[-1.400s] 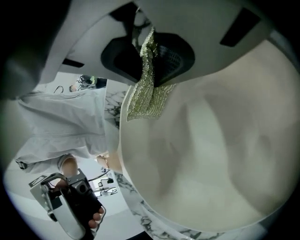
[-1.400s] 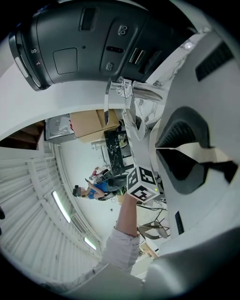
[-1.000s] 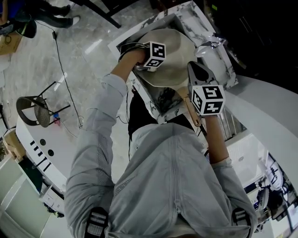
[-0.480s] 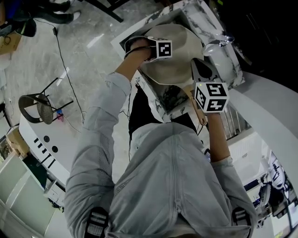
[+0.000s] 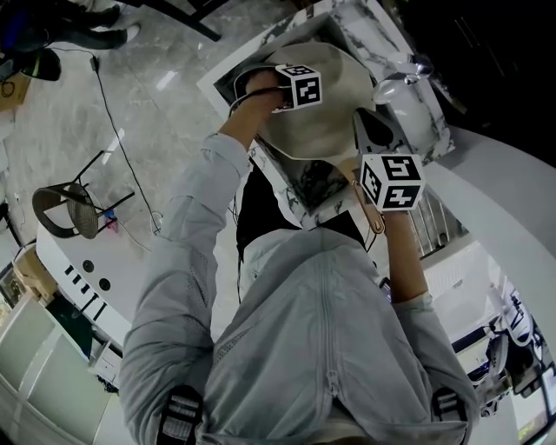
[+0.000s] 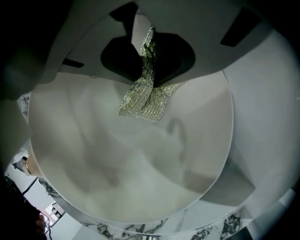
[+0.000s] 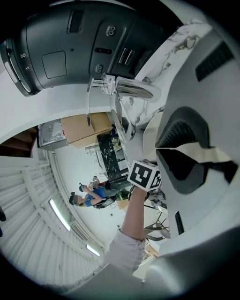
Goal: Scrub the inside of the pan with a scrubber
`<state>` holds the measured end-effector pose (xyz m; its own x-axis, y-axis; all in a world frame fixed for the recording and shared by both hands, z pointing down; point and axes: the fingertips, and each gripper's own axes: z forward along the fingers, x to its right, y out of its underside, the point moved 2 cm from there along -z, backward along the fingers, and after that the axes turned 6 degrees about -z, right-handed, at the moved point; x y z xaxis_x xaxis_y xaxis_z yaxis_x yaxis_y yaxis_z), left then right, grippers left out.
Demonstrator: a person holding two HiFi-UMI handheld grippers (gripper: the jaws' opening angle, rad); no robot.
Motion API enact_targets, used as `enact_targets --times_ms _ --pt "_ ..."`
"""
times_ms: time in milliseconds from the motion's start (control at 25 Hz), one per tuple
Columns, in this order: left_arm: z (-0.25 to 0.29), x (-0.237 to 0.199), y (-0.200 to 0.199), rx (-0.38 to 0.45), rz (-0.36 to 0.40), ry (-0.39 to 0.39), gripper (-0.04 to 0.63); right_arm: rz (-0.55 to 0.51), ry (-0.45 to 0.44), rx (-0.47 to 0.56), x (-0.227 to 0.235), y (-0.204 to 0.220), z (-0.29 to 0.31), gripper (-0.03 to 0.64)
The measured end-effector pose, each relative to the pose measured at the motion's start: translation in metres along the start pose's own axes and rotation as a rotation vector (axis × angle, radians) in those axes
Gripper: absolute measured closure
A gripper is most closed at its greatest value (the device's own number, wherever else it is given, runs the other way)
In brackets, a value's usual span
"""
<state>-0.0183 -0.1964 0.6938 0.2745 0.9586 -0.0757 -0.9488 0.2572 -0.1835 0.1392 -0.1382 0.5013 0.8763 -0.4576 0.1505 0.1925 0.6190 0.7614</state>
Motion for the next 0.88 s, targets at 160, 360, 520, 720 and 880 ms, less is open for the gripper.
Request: enact_targets --times_ms 160,360,520,720,880 --pt "0.004 -0.01 -0.02 0.106 -0.035 -0.04 0.529 0.003 0.0 -0.009 0.006 0.002 0.002 0.581" --pt "0.008 -0.014 -0.043 0.245 -0.114 0.006 0.529 0.004 -0.021 0.001 0.01 0.002 0.003 0.581" --pt "0.011 -0.012 -0.051 0.238 -0.124 0.039 0.529 0.002 -0.032 -0.002 0.015 0.003 0.002 0.581" --pt "0.011 -0.011 -0.064 0.262 -0.173 0.104 0.529 0.009 -0.036 -0.007 0.02 0.006 0.002 0.581" --pt "0.004 -0.014 -0.079 0.318 -0.199 0.103 0.529 0.015 -0.038 -0.008 0.027 0.009 0.0 0.581"
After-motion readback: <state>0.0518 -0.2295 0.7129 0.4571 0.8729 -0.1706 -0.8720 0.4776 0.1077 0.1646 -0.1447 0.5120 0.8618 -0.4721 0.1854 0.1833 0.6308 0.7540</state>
